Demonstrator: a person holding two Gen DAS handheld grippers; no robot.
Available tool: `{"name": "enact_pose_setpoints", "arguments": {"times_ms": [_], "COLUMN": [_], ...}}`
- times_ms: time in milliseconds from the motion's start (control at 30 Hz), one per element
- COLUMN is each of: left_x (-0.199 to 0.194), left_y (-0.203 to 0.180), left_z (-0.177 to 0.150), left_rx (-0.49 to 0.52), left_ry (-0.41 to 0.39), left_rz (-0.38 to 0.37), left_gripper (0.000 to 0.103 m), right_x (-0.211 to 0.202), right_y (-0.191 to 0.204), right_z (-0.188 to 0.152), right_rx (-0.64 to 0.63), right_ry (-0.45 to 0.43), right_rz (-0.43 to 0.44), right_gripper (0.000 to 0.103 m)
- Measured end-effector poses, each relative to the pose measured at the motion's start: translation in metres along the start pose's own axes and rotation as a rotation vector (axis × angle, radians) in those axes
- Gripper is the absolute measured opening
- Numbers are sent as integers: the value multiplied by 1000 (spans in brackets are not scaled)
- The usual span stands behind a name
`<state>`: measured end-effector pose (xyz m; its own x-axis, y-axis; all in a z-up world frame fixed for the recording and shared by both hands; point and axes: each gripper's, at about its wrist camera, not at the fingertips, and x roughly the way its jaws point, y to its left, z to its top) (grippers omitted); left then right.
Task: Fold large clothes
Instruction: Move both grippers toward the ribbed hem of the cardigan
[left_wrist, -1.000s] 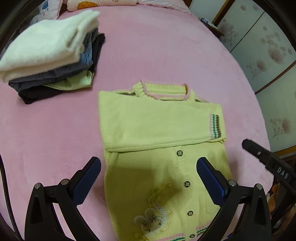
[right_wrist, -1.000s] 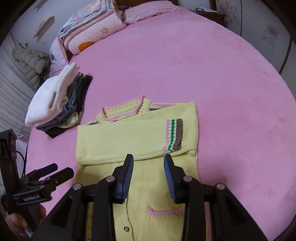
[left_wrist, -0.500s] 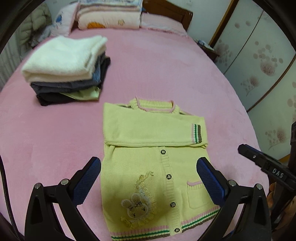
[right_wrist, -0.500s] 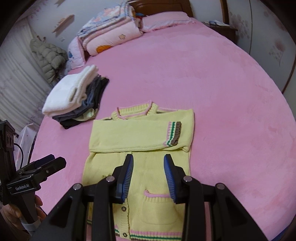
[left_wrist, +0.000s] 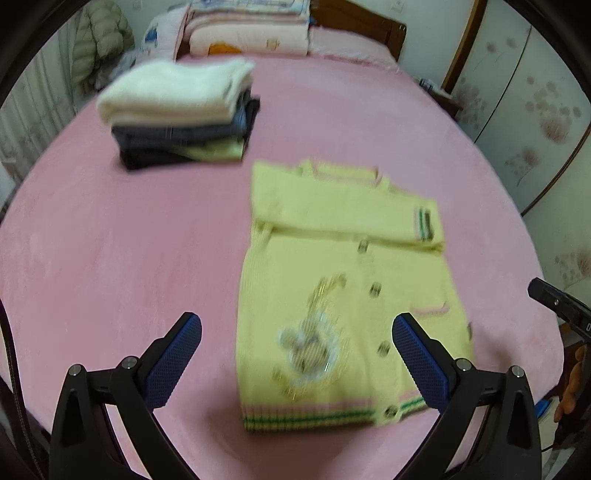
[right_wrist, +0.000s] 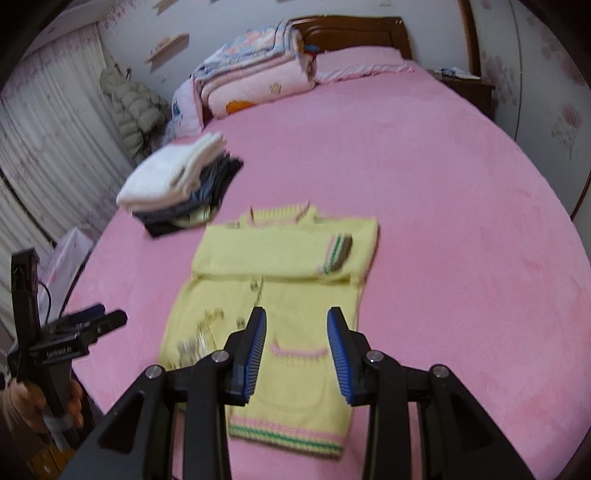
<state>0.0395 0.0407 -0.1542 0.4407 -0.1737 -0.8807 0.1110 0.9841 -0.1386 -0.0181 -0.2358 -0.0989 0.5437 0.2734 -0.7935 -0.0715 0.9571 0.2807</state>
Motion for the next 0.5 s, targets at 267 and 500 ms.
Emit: {"name": "enact_pose_setpoints", "arguments": {"times_ms": [267, 500], "left_x": [57, 84], "left_y": [39, 59], "left_z": [-49, -76], "left_rx": [-163, -257], "left_ry": [157, 200], "left_rz": [-18, -160], "left_gripper": [102, 101], "right_x": [31, 59], "right_y": [-15, -39], "right_z": [-67, -105], "right_rx": [-12, 97], "right_ry": [171, 272], "right_rz": [9, 40], "right_gripper": [34, 34]}}
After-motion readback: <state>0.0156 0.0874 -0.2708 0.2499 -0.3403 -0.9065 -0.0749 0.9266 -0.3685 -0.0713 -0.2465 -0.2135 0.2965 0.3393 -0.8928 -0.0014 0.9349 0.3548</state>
